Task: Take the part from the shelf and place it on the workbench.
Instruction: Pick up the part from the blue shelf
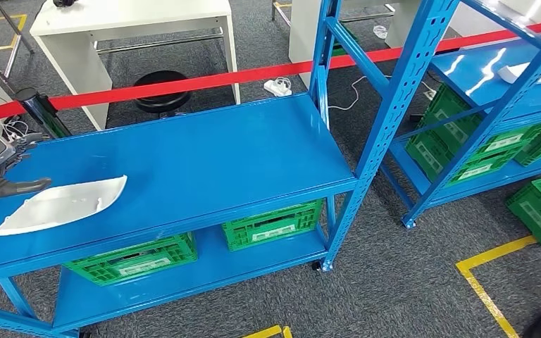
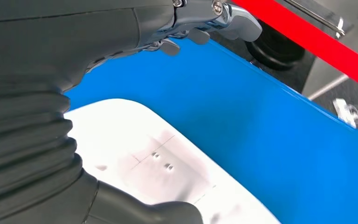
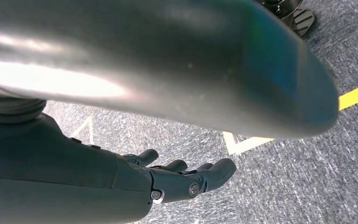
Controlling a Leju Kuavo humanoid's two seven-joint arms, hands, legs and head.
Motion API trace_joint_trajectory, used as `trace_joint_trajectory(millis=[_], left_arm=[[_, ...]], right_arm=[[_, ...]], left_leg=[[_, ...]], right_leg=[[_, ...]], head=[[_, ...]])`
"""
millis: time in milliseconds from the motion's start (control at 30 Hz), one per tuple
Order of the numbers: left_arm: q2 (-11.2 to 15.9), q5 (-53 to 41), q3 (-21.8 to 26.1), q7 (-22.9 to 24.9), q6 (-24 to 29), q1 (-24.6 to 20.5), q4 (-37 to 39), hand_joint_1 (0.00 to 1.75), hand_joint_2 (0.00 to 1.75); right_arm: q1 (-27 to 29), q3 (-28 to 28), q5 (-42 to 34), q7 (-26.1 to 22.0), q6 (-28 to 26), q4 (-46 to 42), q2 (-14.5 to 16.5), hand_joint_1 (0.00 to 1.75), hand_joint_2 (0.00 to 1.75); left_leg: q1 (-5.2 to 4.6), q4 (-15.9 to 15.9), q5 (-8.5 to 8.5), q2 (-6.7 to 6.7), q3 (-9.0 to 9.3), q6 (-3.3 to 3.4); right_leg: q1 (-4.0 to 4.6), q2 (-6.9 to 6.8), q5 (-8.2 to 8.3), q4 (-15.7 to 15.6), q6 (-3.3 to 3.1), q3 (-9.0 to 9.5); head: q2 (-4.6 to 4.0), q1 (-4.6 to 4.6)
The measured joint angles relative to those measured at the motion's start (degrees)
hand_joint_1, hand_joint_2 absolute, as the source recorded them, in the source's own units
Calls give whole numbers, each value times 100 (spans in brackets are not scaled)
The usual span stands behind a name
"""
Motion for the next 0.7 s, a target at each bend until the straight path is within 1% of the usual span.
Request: trace_joint_trajectory(millis=[67, 267, 467, 567, 700], left_arm=[[65, -39, -83, -78, -101, -44, -21, 0, 175], [170, -96, -216, -168, -175, -83, -52, 0, 175], [378, -262, -615, -714, -575, -51, -244, 0, 175], [500, -188, -853, -809, -630, 82, -455, 0, 175], [616, 66, -1203, -817, -634, 419, -821, 0, 175]], right_arm=[[1, -26, -2, 8, -12, 0, 0, 0, 0], [1, -89, -13, 8, -43, 0, 0, 0, 0], [2, -127, -50, -9, -60, 0, 0, 0, 0], [4, -136, -52, -12, -56, 0, 0, 0, 0], [3, -207, -58, -47, -62, 0, 0, 0, 0]], left_leg=[[2, 0, 2, 1, 1, -3], [9, -3, 9, 1, 6, -14], [13, -5, 11, 3, 5, -19], [13, -5, 10, 6, 6, -19], [12, -5, 10, 6, 6, -19]], right_leg=[[3, 0, 0, 1, 0, 0], [14, 0, 0, 11, -1, -3], [18, 0, -1, 17, -4, -7], [18, 1, -3, 17, -6, -8], [18, 0, -5, 17, -9, -6]], head=[[1, -1], [0, -1], [0, -1], [0, -1], [1, 0]])
